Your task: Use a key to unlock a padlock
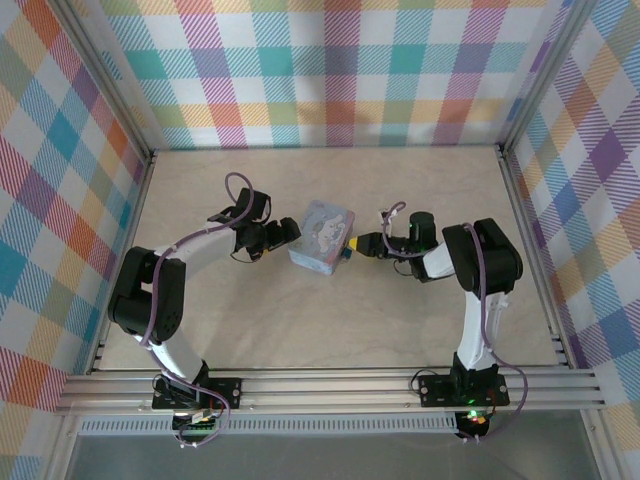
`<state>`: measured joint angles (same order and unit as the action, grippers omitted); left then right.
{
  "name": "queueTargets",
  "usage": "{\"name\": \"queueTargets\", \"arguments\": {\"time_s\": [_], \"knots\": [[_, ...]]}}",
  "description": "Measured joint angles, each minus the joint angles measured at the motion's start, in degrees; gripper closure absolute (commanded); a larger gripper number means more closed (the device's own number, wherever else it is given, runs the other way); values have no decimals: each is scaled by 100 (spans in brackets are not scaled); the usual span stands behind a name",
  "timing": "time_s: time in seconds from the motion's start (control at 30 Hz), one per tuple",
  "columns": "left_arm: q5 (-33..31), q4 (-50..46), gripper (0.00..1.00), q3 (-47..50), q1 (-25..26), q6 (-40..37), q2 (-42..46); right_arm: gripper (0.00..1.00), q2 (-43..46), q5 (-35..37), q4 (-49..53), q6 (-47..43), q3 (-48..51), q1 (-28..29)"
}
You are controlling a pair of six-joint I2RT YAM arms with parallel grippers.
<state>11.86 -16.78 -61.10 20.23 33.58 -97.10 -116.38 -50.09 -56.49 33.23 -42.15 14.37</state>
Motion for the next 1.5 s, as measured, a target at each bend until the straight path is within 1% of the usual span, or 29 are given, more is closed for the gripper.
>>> {"name": "queueTargets", "arguments": {"time_s": [0.2, 0.4, 0.6, 0.87, 1.03, 1.23, 1.37, 1.5], "knots": [[-2, 0, 9, 0, -2, 2, 0, 35, -212, -72, -31, 85, -354, 70], [-52, -4, 10, 0, -13, 2, 0, 35, -444, -216, -96, 216, -603, 131], [-61, -4, 10, -2, -24, 0, 0, 36, -509, -363, -177, 326, -632, 214], [-85, -22, 10, -50, -59, 2, -42, 44, -509, -448, -275, 411, -597, 247], [-85, -20, 10, -120, -118, 2, -101, 52, -509, -533, -468, 474, -444, 256], [-85, -22, 10, -173, -131, 0, -144, 57, -509, -616, -485, 492, -284, 302], [-85, -20, 10, -179, -131, 0, -155, 59, -509, -621, -494, 487, -195, 315], [-83, -20, 10, -181, -131, 0, -157, 58, -509, -658, -474, 385, -92, 315]]}}
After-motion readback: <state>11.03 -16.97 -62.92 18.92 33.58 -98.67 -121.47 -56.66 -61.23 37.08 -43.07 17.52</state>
